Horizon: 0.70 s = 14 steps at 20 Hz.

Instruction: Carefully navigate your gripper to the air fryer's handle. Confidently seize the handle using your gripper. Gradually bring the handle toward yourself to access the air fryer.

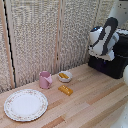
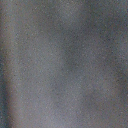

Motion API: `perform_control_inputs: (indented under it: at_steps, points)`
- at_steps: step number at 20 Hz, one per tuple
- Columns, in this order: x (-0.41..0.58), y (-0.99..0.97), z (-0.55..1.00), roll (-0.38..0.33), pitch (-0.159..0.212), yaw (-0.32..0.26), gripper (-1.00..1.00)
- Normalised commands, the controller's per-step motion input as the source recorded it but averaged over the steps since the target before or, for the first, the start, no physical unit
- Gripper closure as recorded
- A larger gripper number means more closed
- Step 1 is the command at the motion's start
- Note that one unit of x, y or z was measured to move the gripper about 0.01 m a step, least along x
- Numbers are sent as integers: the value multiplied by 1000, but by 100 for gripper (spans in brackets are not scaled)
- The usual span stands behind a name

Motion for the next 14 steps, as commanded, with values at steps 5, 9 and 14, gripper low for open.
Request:
perform_control_inputs:
  at_steps: [5, 9, 14]
  points:
    - [-171, 787, 52, 33, -8, -85, 100]
    - [-317, 930, -55, -46, -7, 0, 100]
    - [-93, 690, 148, 212, 61, -17, 100]
